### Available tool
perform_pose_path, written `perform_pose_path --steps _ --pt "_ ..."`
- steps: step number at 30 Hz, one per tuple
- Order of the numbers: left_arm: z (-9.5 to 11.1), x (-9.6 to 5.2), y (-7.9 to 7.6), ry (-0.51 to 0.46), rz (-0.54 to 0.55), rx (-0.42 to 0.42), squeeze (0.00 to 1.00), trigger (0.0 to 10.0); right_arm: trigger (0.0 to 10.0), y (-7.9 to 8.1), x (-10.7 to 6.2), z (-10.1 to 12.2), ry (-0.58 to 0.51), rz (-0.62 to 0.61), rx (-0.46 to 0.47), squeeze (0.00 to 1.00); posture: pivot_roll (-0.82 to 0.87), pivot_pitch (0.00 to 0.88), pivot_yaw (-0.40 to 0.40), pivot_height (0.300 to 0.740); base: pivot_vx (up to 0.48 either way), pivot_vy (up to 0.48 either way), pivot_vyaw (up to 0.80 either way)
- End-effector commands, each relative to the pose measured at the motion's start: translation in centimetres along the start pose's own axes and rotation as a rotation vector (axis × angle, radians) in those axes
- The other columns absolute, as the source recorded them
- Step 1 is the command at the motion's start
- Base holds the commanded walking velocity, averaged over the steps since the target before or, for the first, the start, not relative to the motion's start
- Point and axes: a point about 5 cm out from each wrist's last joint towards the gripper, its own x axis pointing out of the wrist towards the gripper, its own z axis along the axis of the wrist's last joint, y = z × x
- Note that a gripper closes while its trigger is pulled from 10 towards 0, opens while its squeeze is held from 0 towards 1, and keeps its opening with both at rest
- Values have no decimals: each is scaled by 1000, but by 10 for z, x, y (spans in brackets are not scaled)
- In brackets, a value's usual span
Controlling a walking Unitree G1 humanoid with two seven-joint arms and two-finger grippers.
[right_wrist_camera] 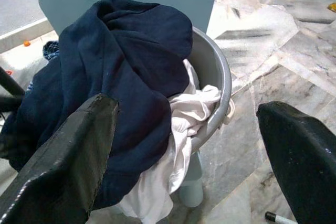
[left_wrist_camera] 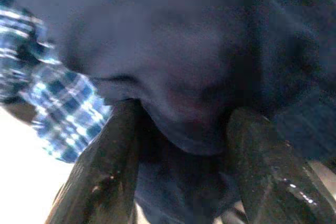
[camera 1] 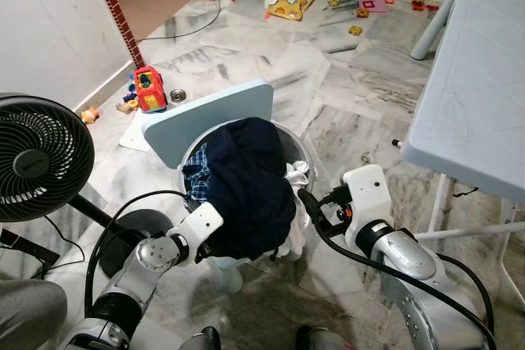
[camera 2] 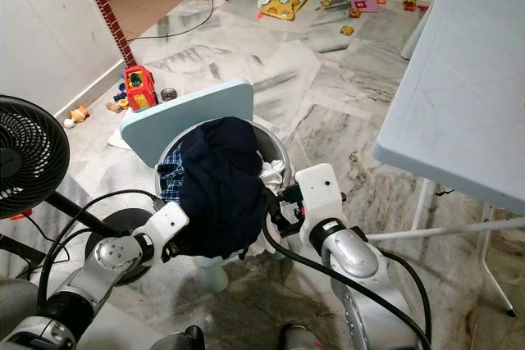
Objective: Hang hanger
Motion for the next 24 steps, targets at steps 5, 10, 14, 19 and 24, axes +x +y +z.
perform_pose_path --steps 5,10,14,19,24 --pt "4 -1 14 -34 97 -95 0 0 10000 7 -3 0 6 81 1 0 -201 226 42 740 0 0 0" --pt "7 -2 23 -65 156 -142 0 0 10000 11 -7 -9 71 188 -6 0 -199 208 44 740 0 0 0" --pt "14 -3 33 -108 215 -187 0 0 10000 11 -10 -14 102 220 -20 0 -201 199 47 740 0 0 0" --pt "29 -7 54 -190 329 -300 0 0 10000 10 -5 -15 109 210 -29 0 -194 179 53 740 0 0 0" --pt "40 -22 81 -281 463 -394 0 0 10000 10 -2 -15 106 206 -30 0 -173 163 59 740 0 0 0"
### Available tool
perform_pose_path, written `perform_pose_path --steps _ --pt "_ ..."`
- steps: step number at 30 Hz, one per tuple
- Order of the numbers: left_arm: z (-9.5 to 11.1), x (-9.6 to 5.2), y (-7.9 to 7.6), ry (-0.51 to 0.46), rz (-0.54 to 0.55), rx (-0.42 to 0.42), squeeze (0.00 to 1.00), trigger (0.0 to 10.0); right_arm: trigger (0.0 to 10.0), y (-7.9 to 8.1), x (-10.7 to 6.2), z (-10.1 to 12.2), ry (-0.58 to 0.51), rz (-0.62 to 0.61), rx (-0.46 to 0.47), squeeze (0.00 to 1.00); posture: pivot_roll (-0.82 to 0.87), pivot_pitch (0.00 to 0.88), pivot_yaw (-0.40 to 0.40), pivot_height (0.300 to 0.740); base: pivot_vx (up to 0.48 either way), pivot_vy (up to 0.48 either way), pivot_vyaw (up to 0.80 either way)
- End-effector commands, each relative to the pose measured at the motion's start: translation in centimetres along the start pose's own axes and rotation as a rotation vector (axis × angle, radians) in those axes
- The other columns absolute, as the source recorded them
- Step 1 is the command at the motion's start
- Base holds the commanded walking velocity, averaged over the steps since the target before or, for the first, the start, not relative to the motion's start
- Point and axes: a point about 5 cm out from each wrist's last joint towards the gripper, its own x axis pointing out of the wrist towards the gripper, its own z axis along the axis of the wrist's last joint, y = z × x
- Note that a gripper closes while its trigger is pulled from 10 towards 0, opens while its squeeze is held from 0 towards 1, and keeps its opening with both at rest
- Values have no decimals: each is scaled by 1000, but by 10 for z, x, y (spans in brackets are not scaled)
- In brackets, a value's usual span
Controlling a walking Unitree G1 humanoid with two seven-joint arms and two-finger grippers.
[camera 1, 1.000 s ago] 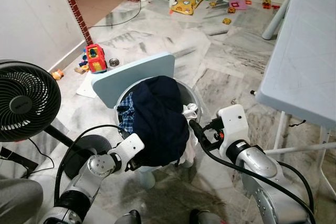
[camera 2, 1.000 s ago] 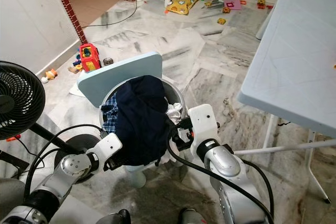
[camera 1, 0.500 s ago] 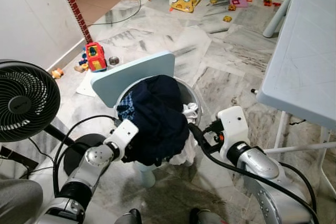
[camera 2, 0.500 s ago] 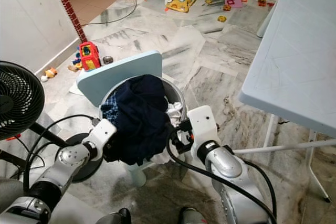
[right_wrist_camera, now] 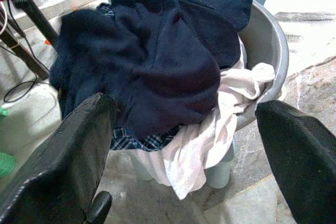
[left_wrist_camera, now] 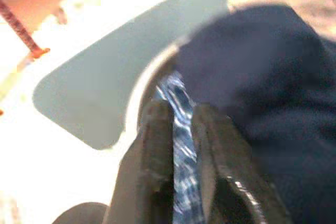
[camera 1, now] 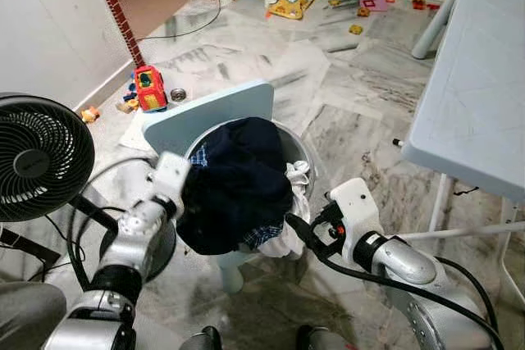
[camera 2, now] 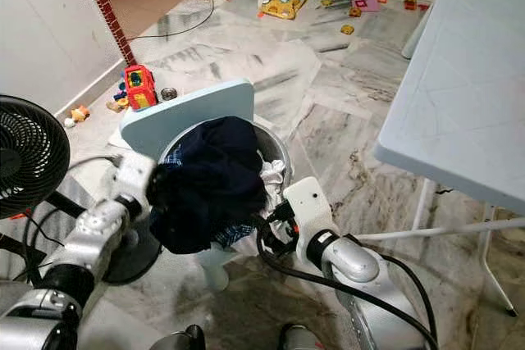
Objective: Hang hanger
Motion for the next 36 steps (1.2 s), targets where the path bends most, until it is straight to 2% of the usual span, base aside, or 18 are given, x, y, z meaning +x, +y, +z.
perform_pose_path --steps 1,8,14,15,17,18,20,21,25,28,30,32,34,36 --pt "5 -4 16 -21 71 -31 0 0 10000 2 2 -2 7 6 2 0 -170 162 59 740 0 0 0" --pt "31 -12 46 -118 180 -35 0 0 10000 3 7 -1 -12 -4 5 0 -141 149 60 740 0 0 0" --pt "28 -17 42 -74 157 -29 0 0 10000 2 10 1 -24 -14 -18 0 -141 144 67 740 0 0 0" --pt "25 -19 38 -64 145 -37 0 9725 10000 1 10 1 -24 -16 -18 0 -139 145 69 740 0 0 0" --pt "14 -26 30 -25 140 -71 0 10000 10000 0 9 1 -26 -22 -17 0 -136 145 71 740 0 0 0" --pt "6 -30 25 10 140 -83 1000 10000 10000 0 9 1 -26 -24 -18 0 -135 145 71 740 0 0 0" --pt "-19 -45 16 106 181 -146 1000 10000 10000 0 8 0 -25 -29 -18 0 -135 149 71 740 0 0 0" --pt "-25 -50 14 122 190 -159 1000 10000 10000 0 8 0 -25 -28 -18 0 -136 151 69 740 0 0 0" --pt "-30 -64 6 123 200 -167 1000 10000 10000 1 7 -1 -23 -21 -27 0 -132 155 63 740 0 0 0" --pt "-26 -78 -7 100 201 -139 1000 10000 10000 2 7 -3 -20 -15 -32 0 -123 159 57 740 0 0 0" --pt "-26 -80 -9 105 200 -138 1000 10000 10000 2 8 -3 -20 -14 -32 0 -123 159 57 740 0 0 0" --pt "-26 -84 -18 135 184 -188 1000 10000 10000 4 10 -1 -24 -4 -34 0 -117 164 52 740 0 0 0" --pt "-26 -84 -19 144 185 -211 1000 10000 10000 6 10 -1 -25 -1 -35 0 -119 166 52 740 0 0 0" --pt "-28 -81 -30 178 125 -296 1000 10000 10000 8 11 -1 -25 6 -45 0 -120 167 53 740 0 0 0"
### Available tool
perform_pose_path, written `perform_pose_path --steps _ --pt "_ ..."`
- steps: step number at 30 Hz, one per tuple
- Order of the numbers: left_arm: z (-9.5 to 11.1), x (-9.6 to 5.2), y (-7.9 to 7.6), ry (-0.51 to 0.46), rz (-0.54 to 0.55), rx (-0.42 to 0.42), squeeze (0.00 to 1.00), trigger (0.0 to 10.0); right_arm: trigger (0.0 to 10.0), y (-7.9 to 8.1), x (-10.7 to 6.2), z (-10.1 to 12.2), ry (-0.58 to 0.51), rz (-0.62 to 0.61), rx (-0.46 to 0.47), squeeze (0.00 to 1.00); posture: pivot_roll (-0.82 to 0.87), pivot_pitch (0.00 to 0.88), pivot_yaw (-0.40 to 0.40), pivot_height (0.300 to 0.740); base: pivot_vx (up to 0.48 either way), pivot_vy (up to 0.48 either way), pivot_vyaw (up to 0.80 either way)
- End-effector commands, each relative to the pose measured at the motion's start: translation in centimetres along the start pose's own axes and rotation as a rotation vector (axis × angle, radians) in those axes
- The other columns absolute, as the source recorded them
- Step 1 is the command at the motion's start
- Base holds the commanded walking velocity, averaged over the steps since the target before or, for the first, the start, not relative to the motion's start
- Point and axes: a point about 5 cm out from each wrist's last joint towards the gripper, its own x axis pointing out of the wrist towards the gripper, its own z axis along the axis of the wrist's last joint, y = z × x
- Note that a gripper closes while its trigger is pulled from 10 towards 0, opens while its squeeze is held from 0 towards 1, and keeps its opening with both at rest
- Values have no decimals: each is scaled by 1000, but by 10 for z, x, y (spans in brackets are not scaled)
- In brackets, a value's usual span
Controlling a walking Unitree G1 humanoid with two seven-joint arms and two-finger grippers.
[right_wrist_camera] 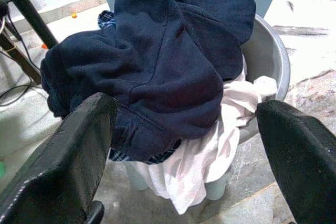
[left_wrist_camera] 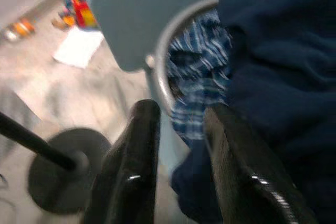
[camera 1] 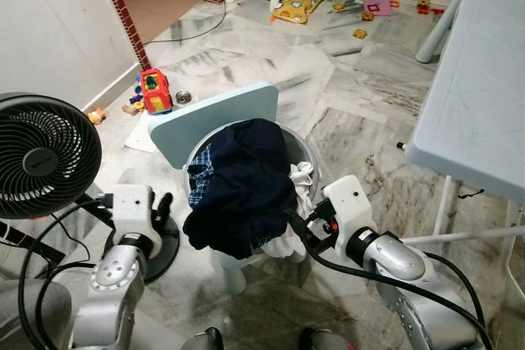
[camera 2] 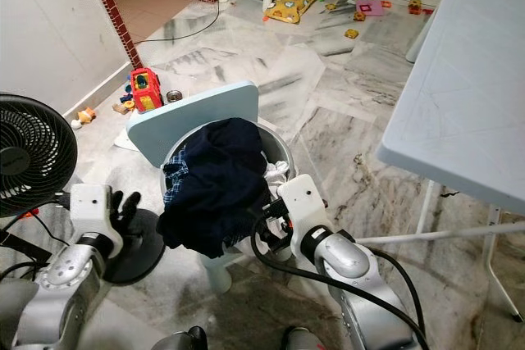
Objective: Hang hanger
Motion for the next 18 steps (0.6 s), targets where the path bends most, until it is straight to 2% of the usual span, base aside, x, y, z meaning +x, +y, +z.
perform_pose_path --steps 1,3,10,14,18 --pt "-3 -2 -6 51 -42 -51 1000 10000 10000 5 1 0 0 18 -16 0 -120 167 53 740 0 0 0" --pt "-6 -1 -11 84 -50 -101 1000 10000 10000 4 0 0 -1 14 -16 0 -127 169 58 740 0 0 0" --pt "-6 5 -16 129 -81 -115 1000 10000 10000 2 -2 0 -3 -5 -13 0 -136 174 66 740 0 0 0" --pt "-13 8 -11 193 -54 -131 1000 10000 10000 3 -2 0 -3 -7 -12 0 -142 177 67 740 0 0 0" --pt "-16 12 -6 212 -41 -137 1000 10000 10000 2 -2 0 -4 -9 -12 0 -141 178 65 740 0 0 0"
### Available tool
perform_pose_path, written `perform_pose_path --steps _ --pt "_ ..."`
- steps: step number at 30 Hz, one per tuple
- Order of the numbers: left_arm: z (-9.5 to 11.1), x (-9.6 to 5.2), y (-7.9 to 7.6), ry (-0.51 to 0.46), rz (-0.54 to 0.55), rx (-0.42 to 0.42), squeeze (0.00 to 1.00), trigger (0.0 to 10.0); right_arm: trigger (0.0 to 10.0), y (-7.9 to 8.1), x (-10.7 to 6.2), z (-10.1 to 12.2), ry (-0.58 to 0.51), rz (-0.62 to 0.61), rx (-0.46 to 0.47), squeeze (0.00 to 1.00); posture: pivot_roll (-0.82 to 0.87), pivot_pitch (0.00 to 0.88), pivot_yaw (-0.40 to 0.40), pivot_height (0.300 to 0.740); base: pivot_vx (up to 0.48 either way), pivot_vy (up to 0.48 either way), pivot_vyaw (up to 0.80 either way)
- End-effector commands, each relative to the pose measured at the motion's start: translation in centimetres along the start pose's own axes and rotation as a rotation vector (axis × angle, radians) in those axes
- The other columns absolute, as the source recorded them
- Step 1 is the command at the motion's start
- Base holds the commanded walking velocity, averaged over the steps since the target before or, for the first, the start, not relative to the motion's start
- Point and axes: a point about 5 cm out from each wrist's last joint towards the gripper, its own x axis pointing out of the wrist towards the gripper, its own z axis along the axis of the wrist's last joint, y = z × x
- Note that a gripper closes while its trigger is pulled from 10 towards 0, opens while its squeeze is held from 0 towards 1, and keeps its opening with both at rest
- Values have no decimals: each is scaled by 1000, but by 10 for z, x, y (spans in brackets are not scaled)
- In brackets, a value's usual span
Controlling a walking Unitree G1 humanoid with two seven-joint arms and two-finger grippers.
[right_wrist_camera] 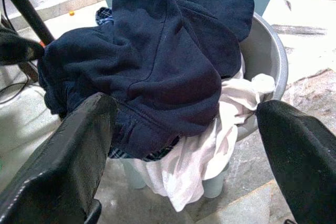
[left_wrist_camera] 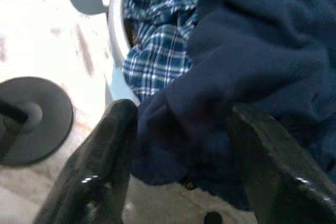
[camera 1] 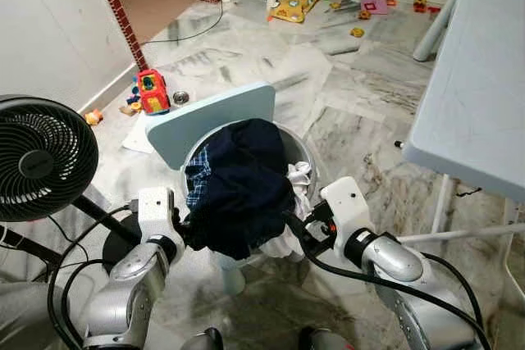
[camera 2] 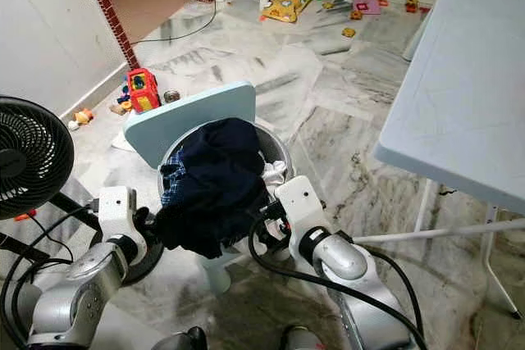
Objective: Hang hanger
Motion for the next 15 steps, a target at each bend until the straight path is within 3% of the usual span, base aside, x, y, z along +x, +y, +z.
perform_pose_path --steps 1,8,9,11,13,14,15 --pt "-3 1 11 26 34 -16 1000 10000 10000 1 -2 2 -9 -6 -3 0 -141 178 65 740 0 0 0" --pt "-7 14 10 81 0 -17 1000 10000 10000 3 -1 3 -11 1 -7 0 -153 181 63 740 0 0 0" --pt "-6 18 11 84 -6 -9 0 10000 10000 3 -1 3 -13 2 -7 0 -157 181 65 740 0 0 0" --pt "-7 22 12 101 -15 -8 0 10000 10000 3 -2 4 -15 1 -8 0 -162 180 68 740 0 0 0" --pt "-6 27 13 110 -19 -15 0 6902 10000 3 -3 4 -16 -3 -8 0 -165 181 70 740 0 0 0" --pt "-6 29 14 111 -19 -17 0 6902 10000 2 -3 4 -16 -5 -7 0 -165 181 70 740 0 0 0" --pt "-5 32 14 110 -26 -29 0 2588 10000 2 -3 4 -15 -6 -8 0 -169 181 69 740 0 0 0"
